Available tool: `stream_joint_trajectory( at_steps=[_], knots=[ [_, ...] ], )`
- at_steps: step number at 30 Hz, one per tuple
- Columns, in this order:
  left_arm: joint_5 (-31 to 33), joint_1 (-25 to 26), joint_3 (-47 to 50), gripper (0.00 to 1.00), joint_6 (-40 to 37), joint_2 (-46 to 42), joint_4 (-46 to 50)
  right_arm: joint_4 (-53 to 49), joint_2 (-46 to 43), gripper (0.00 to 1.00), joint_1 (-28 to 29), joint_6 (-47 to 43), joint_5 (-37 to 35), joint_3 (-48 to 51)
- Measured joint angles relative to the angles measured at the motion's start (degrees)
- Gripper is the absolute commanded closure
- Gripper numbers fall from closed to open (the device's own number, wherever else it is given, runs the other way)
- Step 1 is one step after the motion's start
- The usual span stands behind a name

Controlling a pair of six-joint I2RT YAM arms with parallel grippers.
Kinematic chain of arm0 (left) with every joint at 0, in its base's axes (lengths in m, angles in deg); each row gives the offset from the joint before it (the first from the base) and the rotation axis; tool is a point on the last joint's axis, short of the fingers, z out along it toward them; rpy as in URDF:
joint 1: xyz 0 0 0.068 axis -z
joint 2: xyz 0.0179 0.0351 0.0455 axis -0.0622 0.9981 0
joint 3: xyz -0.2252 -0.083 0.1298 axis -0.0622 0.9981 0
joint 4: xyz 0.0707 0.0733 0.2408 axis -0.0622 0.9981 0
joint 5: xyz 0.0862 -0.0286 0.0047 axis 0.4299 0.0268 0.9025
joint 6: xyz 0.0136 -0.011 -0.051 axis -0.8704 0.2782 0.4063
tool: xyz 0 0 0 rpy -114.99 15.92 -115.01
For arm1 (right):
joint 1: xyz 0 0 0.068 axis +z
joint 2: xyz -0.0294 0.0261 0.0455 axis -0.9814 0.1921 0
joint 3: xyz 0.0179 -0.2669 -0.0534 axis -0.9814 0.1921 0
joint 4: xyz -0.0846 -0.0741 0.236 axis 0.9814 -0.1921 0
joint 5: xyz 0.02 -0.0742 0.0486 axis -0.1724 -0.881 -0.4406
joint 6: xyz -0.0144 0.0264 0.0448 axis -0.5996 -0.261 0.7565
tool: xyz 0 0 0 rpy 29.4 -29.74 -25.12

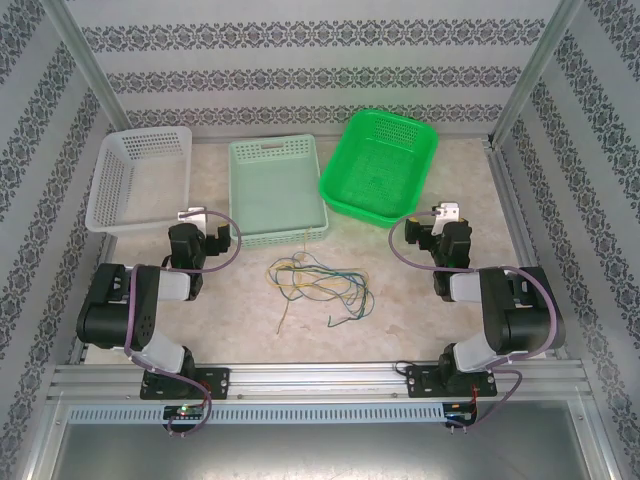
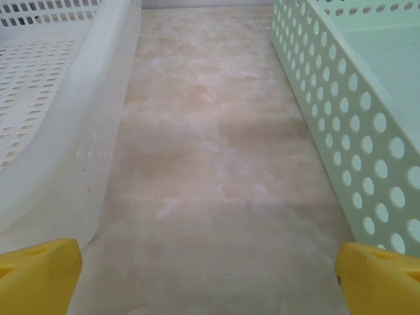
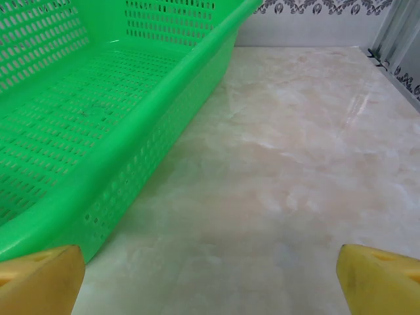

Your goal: Untangle the cables

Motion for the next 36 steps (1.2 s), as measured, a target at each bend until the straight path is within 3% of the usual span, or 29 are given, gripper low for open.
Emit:
stream_joint_trajectory(
  at_steps=[31,36],
  knots=[
    [0.0,0.0,0.0,0.00,0.0,-0.1,0.1,0.0,0.0,0.02,0.0,0.0,0.5,-0.1],
    [0.2,0.0,-4.2,0.00,2.0,-7.6,14.1,-2.3,-1.1,0.05,0.0,0.2,0.4,-0.5]
  ],
)
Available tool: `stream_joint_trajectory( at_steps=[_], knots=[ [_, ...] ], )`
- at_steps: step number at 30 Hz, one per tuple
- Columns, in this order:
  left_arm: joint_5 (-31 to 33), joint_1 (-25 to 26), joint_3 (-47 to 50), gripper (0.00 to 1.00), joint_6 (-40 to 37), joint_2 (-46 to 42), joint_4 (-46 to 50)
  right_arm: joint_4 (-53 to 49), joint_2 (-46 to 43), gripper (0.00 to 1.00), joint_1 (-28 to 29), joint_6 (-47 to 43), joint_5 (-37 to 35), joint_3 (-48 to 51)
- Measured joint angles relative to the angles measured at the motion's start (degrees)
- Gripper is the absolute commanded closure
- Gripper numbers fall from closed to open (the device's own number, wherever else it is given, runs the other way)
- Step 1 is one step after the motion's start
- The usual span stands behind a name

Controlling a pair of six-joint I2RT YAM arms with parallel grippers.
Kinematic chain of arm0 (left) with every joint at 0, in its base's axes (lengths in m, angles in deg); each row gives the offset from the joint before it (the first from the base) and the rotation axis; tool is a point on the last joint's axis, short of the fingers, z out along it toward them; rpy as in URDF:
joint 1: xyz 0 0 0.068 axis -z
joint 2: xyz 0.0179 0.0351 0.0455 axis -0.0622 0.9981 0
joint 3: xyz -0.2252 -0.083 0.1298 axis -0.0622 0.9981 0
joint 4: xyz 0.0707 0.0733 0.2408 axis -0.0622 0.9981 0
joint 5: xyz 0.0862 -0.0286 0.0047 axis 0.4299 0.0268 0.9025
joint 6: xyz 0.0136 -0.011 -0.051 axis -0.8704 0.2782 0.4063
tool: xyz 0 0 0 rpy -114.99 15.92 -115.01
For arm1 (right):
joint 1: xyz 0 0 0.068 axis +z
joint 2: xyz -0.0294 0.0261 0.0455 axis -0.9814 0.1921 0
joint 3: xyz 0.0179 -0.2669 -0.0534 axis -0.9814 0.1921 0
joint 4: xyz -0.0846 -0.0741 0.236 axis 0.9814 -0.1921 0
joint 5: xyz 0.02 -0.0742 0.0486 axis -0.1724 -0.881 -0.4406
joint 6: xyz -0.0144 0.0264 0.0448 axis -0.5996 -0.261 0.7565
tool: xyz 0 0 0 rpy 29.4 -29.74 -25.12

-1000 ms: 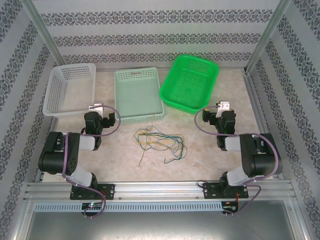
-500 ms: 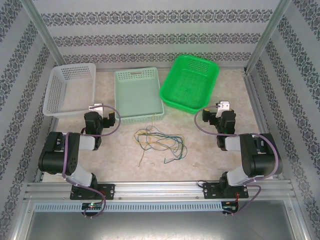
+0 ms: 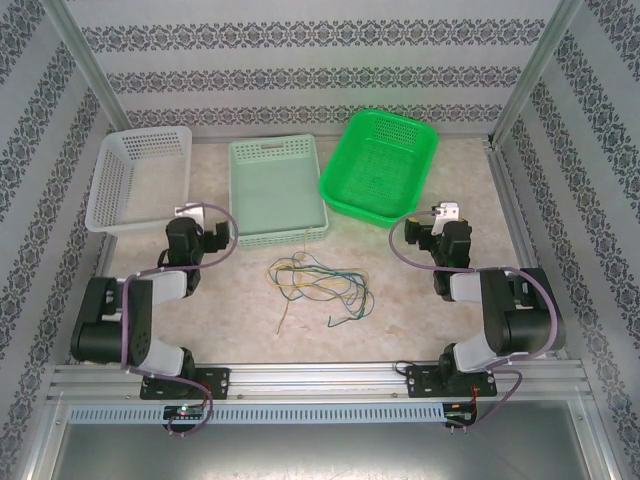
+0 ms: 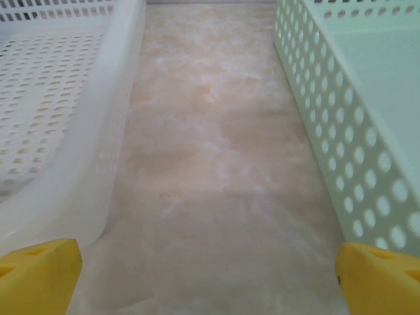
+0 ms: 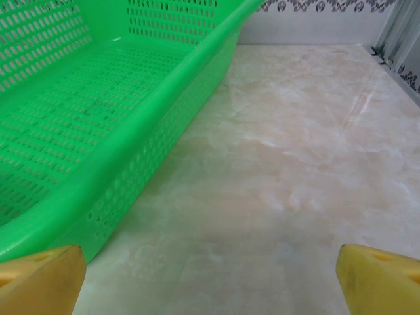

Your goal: Untangle the cables

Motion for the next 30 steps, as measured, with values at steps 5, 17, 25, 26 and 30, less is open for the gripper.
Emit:
stream_joint_trajectory(
  at_steps=[5,17,25,26,30],
  knots=[
    [3.9,3.3,-4.0,0.00,4.2,-14.2,14.0,-12.7,-6.9,0.13,0.0,0.9,0.4,-4.9],
    [13.0,6.3,-20.1,0.00,10.3,-16.0,38.6,-46.9,-11.3,0.27,4.2,9.5,2.1,-24.2],
    [12.4,1.0,-47.4,0.02,11.4,9.3,51.3,-63.8,2.8,0.33,4.2,15.2,1.0,-47.4],
    [11.9,0.2,-49.6,0.03,11.4,12.2,52.5,-65.2,4.2,0.34,4.2,15.4,0.9,-48.6],
    [10.8,-1.8,-54.3,0.07,11.4,20.7,57.1,-70.8,10.1,0.35,4.1,16.5,0.8,-52.2]
  ],
)
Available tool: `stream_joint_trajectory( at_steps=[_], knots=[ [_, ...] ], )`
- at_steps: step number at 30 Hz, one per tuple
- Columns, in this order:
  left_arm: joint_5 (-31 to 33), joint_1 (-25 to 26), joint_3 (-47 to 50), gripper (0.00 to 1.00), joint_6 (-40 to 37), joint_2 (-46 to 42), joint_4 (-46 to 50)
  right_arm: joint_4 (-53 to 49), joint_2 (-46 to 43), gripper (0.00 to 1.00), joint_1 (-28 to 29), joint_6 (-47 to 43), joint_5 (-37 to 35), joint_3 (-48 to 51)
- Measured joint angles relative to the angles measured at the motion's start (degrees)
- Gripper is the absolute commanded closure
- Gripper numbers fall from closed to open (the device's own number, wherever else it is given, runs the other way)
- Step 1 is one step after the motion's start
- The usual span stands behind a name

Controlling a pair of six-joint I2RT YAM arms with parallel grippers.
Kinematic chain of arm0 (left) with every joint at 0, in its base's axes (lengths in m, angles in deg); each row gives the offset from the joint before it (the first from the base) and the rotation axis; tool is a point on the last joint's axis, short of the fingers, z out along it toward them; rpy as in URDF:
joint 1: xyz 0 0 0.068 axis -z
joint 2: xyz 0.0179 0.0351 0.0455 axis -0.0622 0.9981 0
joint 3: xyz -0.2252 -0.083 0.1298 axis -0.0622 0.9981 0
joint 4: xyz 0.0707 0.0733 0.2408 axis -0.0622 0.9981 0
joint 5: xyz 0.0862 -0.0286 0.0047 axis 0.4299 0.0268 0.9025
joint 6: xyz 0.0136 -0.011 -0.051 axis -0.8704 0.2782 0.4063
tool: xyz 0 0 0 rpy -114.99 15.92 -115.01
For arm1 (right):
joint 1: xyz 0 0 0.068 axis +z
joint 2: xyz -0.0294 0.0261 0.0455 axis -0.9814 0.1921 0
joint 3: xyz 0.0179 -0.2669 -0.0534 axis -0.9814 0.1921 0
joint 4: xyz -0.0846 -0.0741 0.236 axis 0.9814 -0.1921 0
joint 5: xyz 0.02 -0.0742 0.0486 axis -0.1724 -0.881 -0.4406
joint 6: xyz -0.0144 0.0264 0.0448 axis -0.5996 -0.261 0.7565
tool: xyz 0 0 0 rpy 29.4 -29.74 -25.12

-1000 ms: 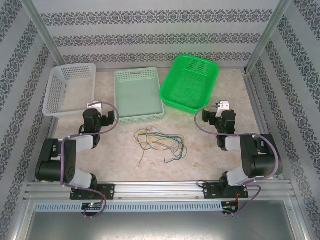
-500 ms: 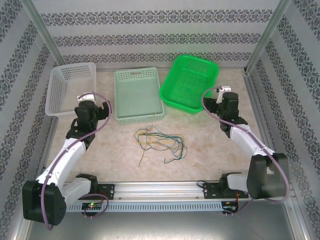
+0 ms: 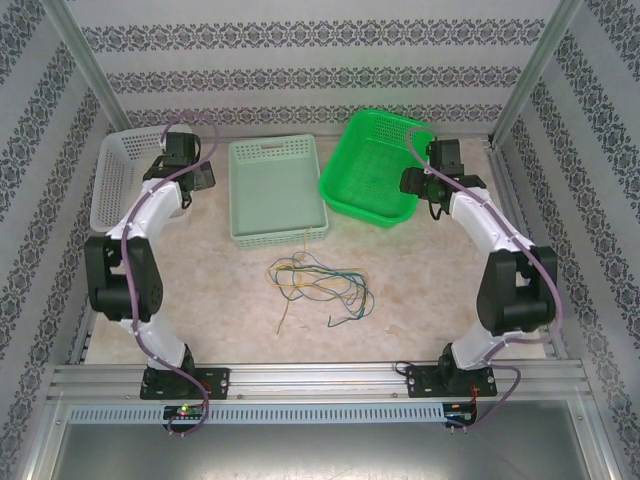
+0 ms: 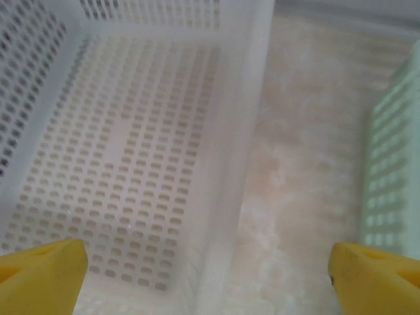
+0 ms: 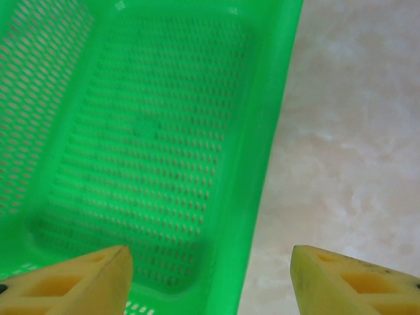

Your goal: Untangle the cables

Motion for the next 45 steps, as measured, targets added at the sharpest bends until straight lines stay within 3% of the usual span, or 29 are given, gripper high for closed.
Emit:
stream_joint_trajectory(
  at_steps=[7,9,15,17,22,27,29,32,36,40,45],
  knots=[
    [-1.9,-0.2,-1.6,0.27,-0.8,6.3,3.7,-5.1,6.2,0.39,0.0,0.3,0.0,-1.6],
    [-2.6,-0.2,-2.2,0.33,-1.4,7.6,4.1,-5.9,8.0,0.48,0.0,0.0,0.1,-3.1],
    [-6.5,-0.1,-2.9,0.68,-2.4,11.2,4.4,-6.3,9.5,0.76,-0.1,0.0,-0.4,-3.7],
    [-7.6,0.3,-2.8,0.72,-2.6,11.2,4.5,-5.9,9.3,0.81,-0.8,0.3,-0.8,-3.2],
    [-7.9,3.9,-0.4,0.72,-2.7,9.2,4.2,-5.7,5.9,0.86,-4.3,-2.3,-0.9,0.7],
    [-9.2,10.6,4.2,0.71,-0.7,5.7,3.8,-6.8,2.3,0.83,-7.2,-5.8,-2.8,3.3],
    [-9.5,12.9,5.6,0.69,0.5,4.6,3.8,-7.2,1.0,0.75,-8.0,-6.5,-3.1,3.7],
    [-10.6,15.0,6.8,0.65,2.4,3.5,3.9,-7.5,-1.0,0.51,-8.6,-8.6,-4.3,4.3],
    [-10.7,15.6,8.2,0.56,3.6,2.3,4.4,-8.0,-5.2,0.31,-8.5,-11.3,-4.5,5.6],
    [-9.7,15.6,8.1,0.36,4.2,1.1,5.6,-8.1,-13.6,0.23,-5.6,-13.4,-4.9,8.6],
    [-9.7,15.7,8.1,0.25,4.5,-3.1,6.5,-8.6,-24.9,0.28,2.6,-14.8,-4.1,13.6]
  ],
)
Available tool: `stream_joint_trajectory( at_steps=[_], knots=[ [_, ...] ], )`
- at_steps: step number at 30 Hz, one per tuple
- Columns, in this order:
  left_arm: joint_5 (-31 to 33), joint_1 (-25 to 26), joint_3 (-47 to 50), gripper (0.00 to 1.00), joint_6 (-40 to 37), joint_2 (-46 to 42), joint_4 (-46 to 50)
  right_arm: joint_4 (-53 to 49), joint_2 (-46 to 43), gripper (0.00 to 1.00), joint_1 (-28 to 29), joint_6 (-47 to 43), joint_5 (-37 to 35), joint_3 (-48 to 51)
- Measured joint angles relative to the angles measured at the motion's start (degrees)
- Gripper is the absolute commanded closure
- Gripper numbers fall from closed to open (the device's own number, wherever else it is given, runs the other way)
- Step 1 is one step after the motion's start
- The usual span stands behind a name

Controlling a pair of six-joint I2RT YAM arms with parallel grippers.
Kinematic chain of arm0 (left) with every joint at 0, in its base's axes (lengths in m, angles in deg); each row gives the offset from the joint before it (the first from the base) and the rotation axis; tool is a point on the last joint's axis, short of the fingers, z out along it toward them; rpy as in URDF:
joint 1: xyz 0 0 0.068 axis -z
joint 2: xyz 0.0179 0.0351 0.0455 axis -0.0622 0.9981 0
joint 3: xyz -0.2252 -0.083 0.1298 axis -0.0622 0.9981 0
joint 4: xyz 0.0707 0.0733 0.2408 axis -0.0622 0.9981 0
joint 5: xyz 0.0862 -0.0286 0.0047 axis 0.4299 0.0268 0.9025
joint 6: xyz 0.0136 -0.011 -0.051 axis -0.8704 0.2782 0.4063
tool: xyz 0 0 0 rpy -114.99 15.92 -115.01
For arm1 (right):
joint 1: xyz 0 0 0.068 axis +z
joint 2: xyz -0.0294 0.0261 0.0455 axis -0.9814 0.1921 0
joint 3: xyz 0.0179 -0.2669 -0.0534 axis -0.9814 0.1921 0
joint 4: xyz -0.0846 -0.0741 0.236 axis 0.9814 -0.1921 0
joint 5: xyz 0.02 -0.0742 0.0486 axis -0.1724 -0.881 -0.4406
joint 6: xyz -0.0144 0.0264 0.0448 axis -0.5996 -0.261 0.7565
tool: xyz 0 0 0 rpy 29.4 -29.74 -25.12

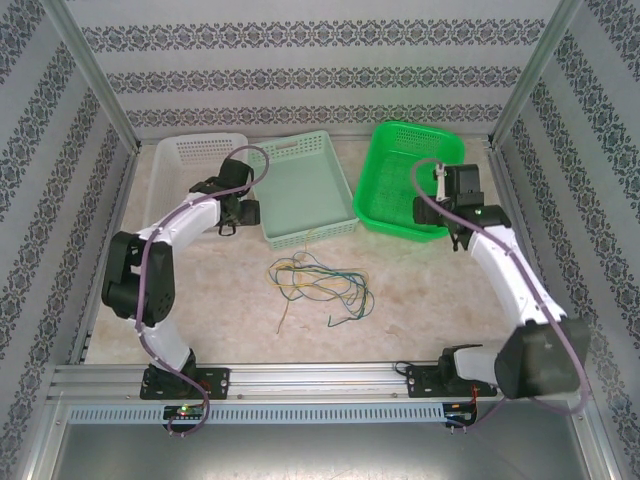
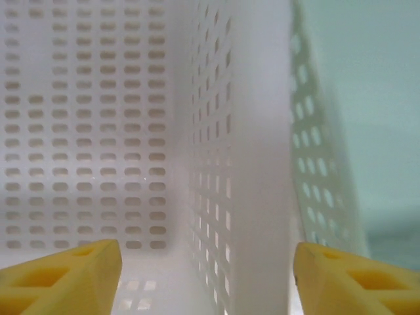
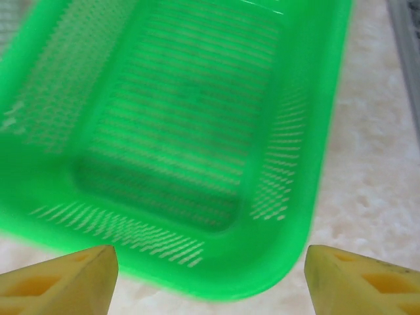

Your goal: Untangle the cables

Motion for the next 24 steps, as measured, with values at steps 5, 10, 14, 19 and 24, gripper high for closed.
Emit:
stream_joint_trajectory(
  at_steps=[5,10,14,19,24],
  knots=[
    [-0.7,2.2,2.1,0.23,0.0,-6.4,-1.0,0.2,-5.9,0.36,9.0,1.5,4.3,6.8],
    [-6.4,4.5,8.5,0.20,-0.2,-11.5,-6.0,0.2,-0.9,0.39,16.0,6.3,7.7,10.6],
    [-11.5,5.1,12.0,0.17,-0.7,-13.0,-9.7,1.6,5.3,0.37,20.2,9.1,8.0,10.7],
    [-14.6,9.2,12.9,0.17,-2.7,-14.0,-11.4,7.1,9.6,0.28,25.1,10.3,8.7,10.0],
    [-16.3,11.5,15.9,0.17,-3.3,-16.7,-11.7,10.1,12.5,0.27,25.9,9.4,9.1,9.7]
  ],
)
